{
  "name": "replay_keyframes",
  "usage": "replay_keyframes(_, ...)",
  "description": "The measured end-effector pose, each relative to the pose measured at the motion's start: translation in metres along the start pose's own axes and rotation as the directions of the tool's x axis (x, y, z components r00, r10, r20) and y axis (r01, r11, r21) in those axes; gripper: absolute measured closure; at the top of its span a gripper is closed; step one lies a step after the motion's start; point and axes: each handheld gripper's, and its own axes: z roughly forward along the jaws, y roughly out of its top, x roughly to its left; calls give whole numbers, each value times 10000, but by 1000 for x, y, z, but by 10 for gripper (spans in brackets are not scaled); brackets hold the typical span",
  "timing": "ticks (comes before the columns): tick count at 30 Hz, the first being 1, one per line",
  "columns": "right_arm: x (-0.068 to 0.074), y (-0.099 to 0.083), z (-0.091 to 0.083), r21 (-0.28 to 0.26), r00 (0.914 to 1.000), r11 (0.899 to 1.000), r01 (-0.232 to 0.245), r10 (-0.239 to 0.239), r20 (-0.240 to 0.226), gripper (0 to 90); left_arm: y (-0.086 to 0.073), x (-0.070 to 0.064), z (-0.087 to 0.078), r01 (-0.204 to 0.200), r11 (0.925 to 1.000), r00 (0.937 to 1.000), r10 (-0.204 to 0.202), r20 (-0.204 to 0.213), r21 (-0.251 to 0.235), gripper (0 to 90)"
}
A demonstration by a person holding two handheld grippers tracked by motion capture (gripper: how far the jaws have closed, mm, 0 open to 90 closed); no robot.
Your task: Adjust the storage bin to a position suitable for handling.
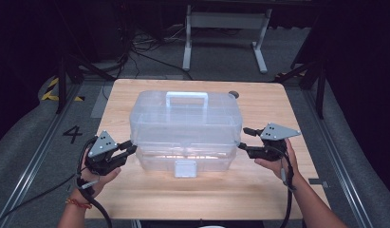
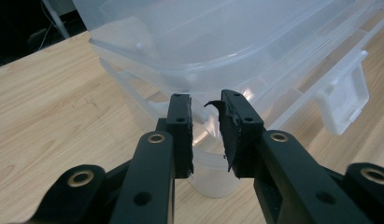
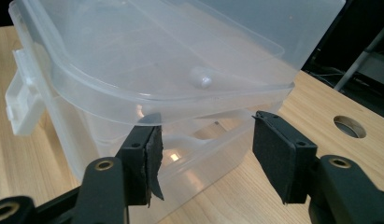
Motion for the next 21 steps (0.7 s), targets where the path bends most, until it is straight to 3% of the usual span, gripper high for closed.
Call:
replay_keyframes(7,1,-1,-1,-584,9998,9982,-108,118,164,485,1,-2,-3,-137,9998,9998,136,-146,-107,682)
replay_keyframes(13,0,3,-2,-979,9995,9952,-81,111,306,517,-3,0,-5,-133,9998,9993,136,-336,114,634)
replay_keyframes(21,0,12,-3,-1324,9994,9910,194,-153,319,624,-14,7,-12,207,9989,9969,-175,-771,420,515)
